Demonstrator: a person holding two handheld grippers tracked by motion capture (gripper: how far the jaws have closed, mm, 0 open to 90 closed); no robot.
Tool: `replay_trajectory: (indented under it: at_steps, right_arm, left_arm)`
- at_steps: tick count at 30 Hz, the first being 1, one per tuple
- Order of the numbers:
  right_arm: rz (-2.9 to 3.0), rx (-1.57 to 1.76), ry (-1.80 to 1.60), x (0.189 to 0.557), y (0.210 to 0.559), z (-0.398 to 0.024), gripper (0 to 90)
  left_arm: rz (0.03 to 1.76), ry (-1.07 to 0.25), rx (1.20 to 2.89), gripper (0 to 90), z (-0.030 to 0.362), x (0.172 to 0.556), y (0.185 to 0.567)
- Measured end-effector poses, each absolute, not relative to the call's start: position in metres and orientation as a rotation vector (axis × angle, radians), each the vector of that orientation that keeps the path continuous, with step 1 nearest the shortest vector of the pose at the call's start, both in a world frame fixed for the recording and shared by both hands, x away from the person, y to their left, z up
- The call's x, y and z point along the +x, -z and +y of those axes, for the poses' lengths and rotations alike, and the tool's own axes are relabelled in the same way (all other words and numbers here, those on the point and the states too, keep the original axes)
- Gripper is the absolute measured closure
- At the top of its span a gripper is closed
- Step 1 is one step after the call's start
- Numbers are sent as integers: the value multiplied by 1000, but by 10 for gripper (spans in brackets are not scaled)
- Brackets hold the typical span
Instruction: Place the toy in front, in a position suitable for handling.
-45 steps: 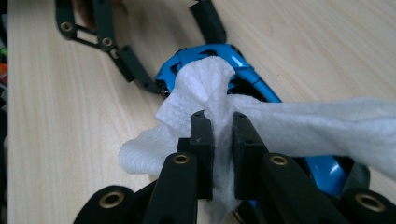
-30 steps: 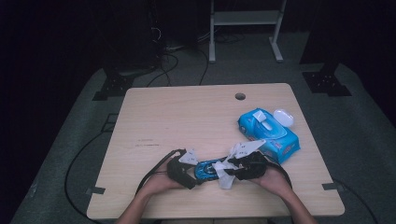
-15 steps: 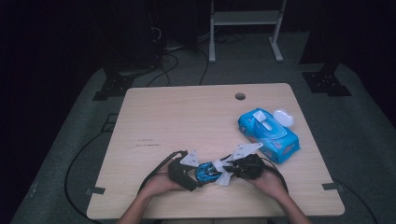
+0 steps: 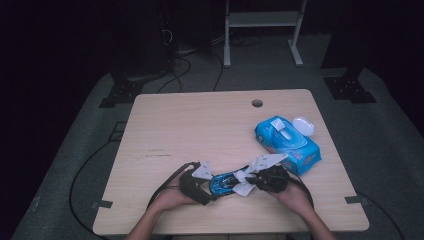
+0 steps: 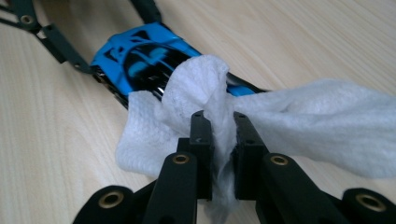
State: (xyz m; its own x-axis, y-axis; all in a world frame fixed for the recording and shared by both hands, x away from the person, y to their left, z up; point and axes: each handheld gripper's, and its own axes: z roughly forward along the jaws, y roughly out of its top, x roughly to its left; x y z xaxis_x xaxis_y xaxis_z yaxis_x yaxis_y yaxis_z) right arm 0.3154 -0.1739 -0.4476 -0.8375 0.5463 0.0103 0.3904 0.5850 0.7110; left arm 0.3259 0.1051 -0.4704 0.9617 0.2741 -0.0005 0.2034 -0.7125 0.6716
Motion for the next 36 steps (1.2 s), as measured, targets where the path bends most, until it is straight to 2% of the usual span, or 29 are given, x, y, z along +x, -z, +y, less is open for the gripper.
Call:
replay_trajectory:
  at_steps: [2,6,11,23,31,32,33,36]
  right_arm:
    - [2603,799,-1113,315,447,-176,806]
    - [2612,710,-1111,308,447,-152,807]
    - [2643,537,-1133,300,450,-102,807]
    - [2654,609,-1167,299,455,-90,792]
    - [2675,561,-1161,304,432,-118,448]
    - [2675,561,-1161,304,432,-118,448]
    - [2684,551,-1202,313,426,-123,363]
    - [2721,521,-1202,324,425,-123,321]
  left_arm:
    - [334,-129,2386,263,105,326,470]
    - [339,-127,2384,263,105,326,470]
    - [337,-141,2381,264,104,324,471]
    - [332,-156,2377,262,103,323,471]
    - [323,-147,2379,261,103,324,471]
    - [323,-147,2379,261,103,324,471]
    - [322,-145,2383,261,103,325,471]
    - [325,-146,2379,262,103,324,471]
